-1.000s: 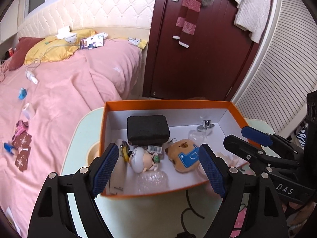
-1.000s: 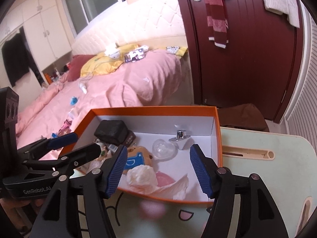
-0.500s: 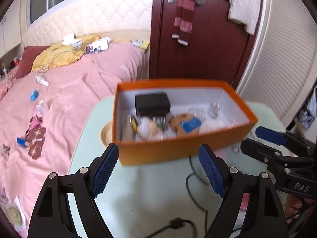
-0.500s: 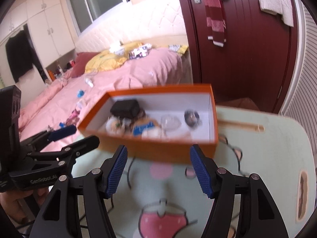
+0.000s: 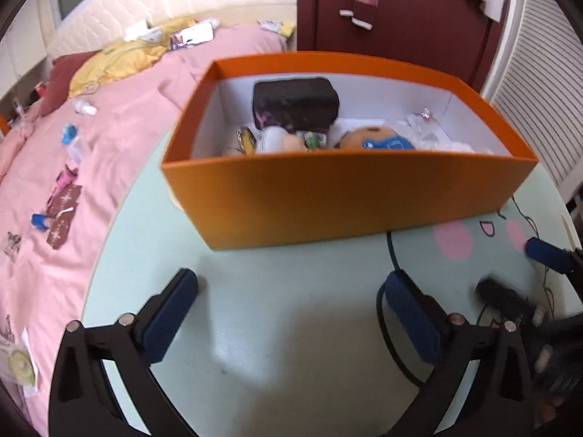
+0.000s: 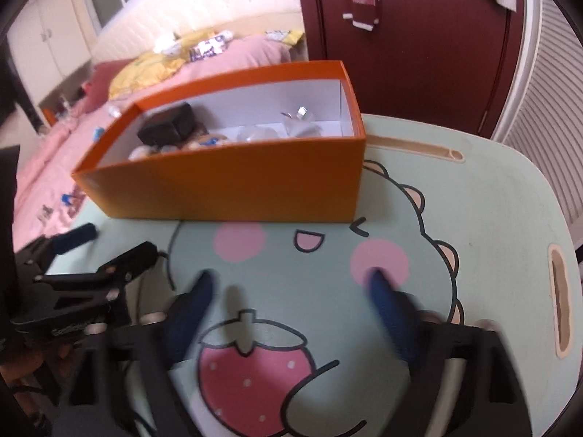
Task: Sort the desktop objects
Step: 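Open both tools and withdraw them back over the table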
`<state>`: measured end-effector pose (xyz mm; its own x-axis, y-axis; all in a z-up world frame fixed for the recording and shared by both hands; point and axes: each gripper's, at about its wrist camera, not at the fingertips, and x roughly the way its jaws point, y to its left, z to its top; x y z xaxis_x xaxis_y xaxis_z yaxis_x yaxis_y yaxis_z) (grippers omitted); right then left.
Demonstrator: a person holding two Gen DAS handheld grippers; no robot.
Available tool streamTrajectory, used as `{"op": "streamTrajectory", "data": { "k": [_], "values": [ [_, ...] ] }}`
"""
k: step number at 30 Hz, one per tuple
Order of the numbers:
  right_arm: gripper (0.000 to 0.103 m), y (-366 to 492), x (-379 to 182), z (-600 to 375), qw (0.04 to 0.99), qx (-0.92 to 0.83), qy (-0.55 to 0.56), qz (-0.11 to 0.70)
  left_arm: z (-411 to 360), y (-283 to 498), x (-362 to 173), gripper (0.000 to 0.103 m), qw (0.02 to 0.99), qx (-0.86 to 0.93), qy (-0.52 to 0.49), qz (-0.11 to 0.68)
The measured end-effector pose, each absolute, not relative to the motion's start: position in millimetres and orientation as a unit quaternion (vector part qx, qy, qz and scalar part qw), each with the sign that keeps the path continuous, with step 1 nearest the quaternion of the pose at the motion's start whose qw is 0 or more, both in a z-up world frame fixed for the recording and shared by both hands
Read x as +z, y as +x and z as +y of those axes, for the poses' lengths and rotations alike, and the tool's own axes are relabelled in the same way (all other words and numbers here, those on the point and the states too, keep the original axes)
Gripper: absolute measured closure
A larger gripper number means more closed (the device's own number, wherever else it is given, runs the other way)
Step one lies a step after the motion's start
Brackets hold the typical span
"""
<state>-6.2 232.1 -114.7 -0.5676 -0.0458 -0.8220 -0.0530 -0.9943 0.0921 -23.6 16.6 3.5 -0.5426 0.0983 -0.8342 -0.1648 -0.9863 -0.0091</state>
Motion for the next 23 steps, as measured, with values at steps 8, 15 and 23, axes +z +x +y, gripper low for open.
{"op": "streamTrajectory", "data": {
  "k": [8,15,23],
  "values": [
    [0.000,-22.3,-124.0,222.5,0.008,0.888,-0.459,0.012,6.0,-34.4,7.9,0.000,0.078,0.877,-0.473,0.036],
    [0.000,-33.8,-117.9,229.7,0.007,0.888,-0.459,0.010,6.3,-32.6,4.2,0.000,0.079,0.878,-0.471,0.036],
    [0.000,-24.0,-119.3,227.3,0.007,0.889,-0.458,0.010,9.5,-30.3,3.5,0.000,0.077,0.879,-0.470,0.035]
  ]
}}
